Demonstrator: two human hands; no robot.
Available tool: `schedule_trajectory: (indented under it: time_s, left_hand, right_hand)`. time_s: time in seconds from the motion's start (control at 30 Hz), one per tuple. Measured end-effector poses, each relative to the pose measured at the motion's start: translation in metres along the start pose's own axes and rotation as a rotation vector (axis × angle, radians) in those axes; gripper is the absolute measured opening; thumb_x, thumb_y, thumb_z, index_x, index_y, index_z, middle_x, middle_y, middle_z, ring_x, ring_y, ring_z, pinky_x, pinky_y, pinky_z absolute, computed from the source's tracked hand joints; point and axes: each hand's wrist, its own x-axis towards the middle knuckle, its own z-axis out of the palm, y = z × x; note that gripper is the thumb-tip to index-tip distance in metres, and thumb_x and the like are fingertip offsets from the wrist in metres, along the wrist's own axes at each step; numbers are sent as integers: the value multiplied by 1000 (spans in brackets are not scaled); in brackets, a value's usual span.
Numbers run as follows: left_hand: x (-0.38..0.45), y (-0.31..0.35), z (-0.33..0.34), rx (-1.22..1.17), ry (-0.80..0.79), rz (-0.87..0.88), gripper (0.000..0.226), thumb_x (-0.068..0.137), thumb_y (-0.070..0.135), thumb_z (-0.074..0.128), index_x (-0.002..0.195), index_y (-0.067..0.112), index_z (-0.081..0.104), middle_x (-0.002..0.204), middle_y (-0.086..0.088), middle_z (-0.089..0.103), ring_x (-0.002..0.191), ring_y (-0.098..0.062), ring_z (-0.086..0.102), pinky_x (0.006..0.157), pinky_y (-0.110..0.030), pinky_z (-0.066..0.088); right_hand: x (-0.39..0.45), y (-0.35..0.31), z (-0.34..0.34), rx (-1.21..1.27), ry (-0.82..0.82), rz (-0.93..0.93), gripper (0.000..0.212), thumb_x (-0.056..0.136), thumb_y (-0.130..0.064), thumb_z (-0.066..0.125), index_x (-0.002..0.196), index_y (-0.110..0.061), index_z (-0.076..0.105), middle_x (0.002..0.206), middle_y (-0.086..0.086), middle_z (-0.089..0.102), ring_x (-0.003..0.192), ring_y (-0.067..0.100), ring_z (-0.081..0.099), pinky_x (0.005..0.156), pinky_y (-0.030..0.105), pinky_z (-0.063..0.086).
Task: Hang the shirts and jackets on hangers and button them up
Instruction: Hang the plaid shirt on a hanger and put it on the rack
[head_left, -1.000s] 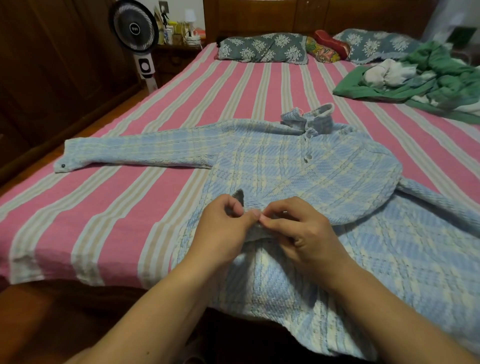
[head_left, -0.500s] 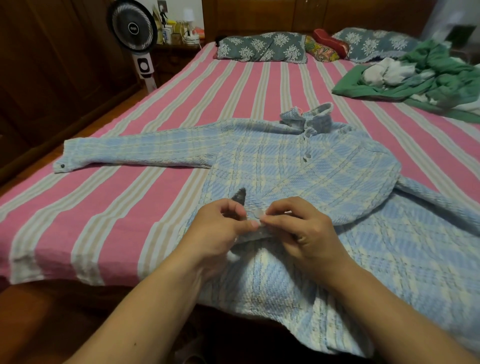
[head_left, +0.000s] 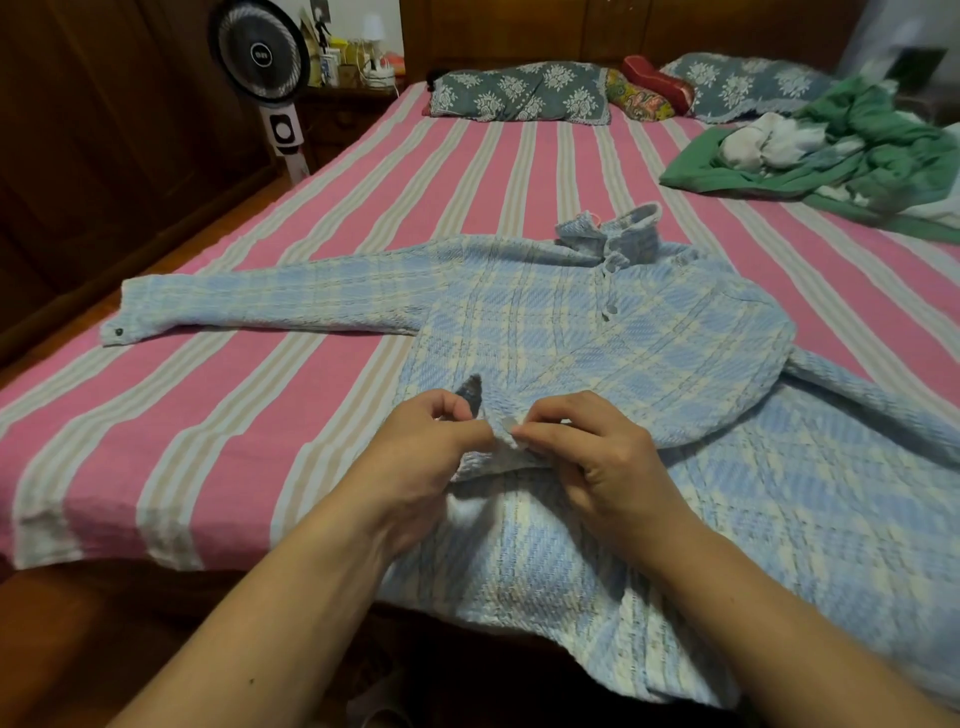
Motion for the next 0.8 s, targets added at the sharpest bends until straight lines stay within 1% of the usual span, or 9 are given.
schedule_trajectory:
  time_s: [0.1, 0.17, 0.27, 0.37, 0.43, 0.5, 0.57, 0.7, 0.8]
  left_hand:
    - [-5, 4, 8, -74, 0, -34, 37, 55, 21, 86, 67, 23, 51, 77, -11, 56, 77, -27, 55, 79, -52, 52]
    - [-4, 3, 9, -115, -7, -55, 43, 63, 17, 91, 70, 23, 49, 86, -15, 58, 85, -32, 60, 89, -63, 52]
    - [1, -4, 9, -95, 25, -32, 41, 81, 1, 81, 73, 20, 45, 82, -11, 54, 81, -29, 61, 77, -49, 54]
    - [1, -8, 11, -29, 62, 11, 36, 86, -1, 76, 78, 17, 45, 79, -9, 52, 71, -23, 59, 63, -35, 53]
    - [1, -9, 9, -33, 59, 7, 36, 82, 3, 80, 81, 16, 47, 84, -12, 53, 77, -25, 59, 69, -38, 51]
    - [0, -9, 6, -50, 29, -14, 41, 69, 12, 89, 82, 17, 50, 88, -14, 56, 83, -29, 59, 74, -44, 49]
    - [-2, -9, 5, -19, 28, -3, 44, 63, 16, 91, 80, 16, 50, 83, -14, 56, 78, -26, 59, 66, -38, 49]
    - [-3, -12, 9, -26, 136, 43, 40, 77, -2, 82, 77, 17, 47, 77, -9, 54, 72, -23, 58, 57, -30, 48]
    - [0, -11, 3, -50, 77, 7, 44, 75, -8, 80, 73, 19, 45, 82, -15, 56, 81, -29, 60, 69, -37, 49]
  right_hand:
    - [-1, 0, 3, -14, 17, -39, 21, 92, -3, 66, 110, -4, 76, 103, 9, 68, 96, 23, 63, 78, 33, 53]
    - [-2, -1, 4, -16, 36, -50, 19, 94, -5, 63, 107, -1, 76, 102, 12, 67, 95, 25, 63, 75, 36, 54]
    - [-3, -3, 5, -23, 47, -65, 17, 91, 0, 64, 103, 1, 76, 101, 15, 65, 93, 28, 64, 73, 40, 55]
    - [-4, -5, 4, -23, 63, -77, 22, 100, -9, 56, 104, 1, 75, 101, 16, 64, 91, 30, 64, 73, 40, 55]
    - [-5, -5, 4, -25, 79, -68, 22, 100, -10, 57, 105, 1, 75, 101, 16, 64, 91, 29, 64, 73, 40, 55]
    - [-5, -5, 4, -37, 90, -54, 17, 94, -4, 64, 106, 1, 75, 102, 16, 63, 92, 29, 64, 73, 39, 54]
    - [-4, -5, 5, -49, 88, -54, 16, 92, -3, 65, 104, 1, 75, 101, 16, 63, 91, 28, 63, 72, 38, 54]
    - [-4, -4, 5, -1, 60, -58, 15, 93, -3, 63, 101, 1, 76, 100, 14, 64, 90, 25, 63, 74, 34, 52]
    - [-4, -2, 2, 16, 56, -60, 16, 88, 4, 66, 101, 1, 76, 101, 13, 65, 92, 24, 63, 77, 32, 51]
